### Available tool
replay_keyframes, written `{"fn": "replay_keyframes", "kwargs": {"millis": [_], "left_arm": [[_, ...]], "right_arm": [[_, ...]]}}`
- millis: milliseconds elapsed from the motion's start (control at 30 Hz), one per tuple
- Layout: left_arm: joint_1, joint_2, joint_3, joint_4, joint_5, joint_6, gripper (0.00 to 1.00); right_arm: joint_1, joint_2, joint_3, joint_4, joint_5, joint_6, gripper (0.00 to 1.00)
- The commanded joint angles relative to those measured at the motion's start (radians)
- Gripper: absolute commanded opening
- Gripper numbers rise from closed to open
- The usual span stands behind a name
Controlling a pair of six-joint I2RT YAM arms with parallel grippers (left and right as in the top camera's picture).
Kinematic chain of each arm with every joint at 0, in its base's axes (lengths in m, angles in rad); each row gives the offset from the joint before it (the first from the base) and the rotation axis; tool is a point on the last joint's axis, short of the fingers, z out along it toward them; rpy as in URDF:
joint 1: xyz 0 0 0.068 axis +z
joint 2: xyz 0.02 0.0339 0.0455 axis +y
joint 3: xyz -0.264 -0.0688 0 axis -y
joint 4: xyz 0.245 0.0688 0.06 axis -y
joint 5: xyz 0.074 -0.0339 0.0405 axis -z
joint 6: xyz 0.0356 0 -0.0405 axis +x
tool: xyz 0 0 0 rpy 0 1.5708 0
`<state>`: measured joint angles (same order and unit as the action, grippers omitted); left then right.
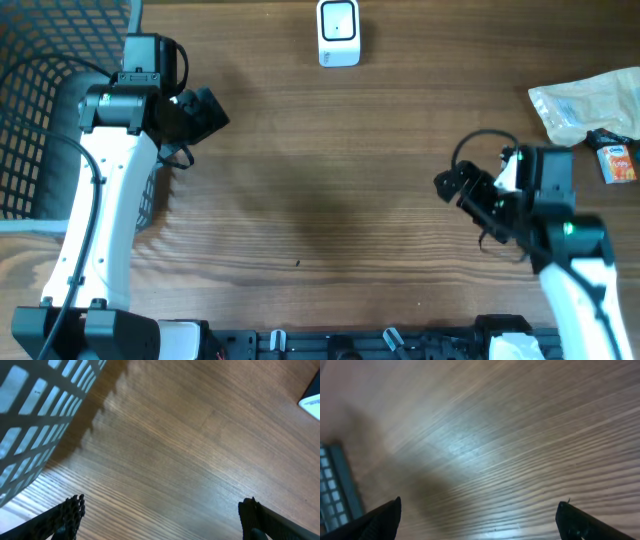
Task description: Scan the item barcode
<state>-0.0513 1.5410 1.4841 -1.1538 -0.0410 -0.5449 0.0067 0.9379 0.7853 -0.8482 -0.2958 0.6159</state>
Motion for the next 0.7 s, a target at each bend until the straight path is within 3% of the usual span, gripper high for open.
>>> {"fn": "replay_keyframes", "kwargs": {"millis": [0, 100, 300, 533, 667], "left_arm": [[0.004, 0.004, 0.001, 0.001, -0.017, -0.013, 1.0], [0.004, 0.004, 0.001, 0.001, -0.017, -0.013, 1.0], [0.004, 0.004, 0.001, 0.001, -0.017, -0.013, 1.0], [0.004, 0.004, 0.001, 0.001, -0.017, -0.013, 1.0], [0.004, 0.004, 0.001, 0.001, -0.017, -0.013, 1.0]], "right_arm": [[0.009, -0.216, -0.129, 0.071, -0.02, -0.038, 1.0], [0.009, -0.452, -0.278, 0.208, -0.081, -0.13, 1.0], [0.009, -0.642, -0.517, 0.512, -0.201, -0.142, 1.0], [0.009, -0.933, -0.673, 0.548, -0.226, -0.145, 1.0], [0.009, -0.935, -0.678, 0.591, -0.189, -0.145, 1.0]]}}
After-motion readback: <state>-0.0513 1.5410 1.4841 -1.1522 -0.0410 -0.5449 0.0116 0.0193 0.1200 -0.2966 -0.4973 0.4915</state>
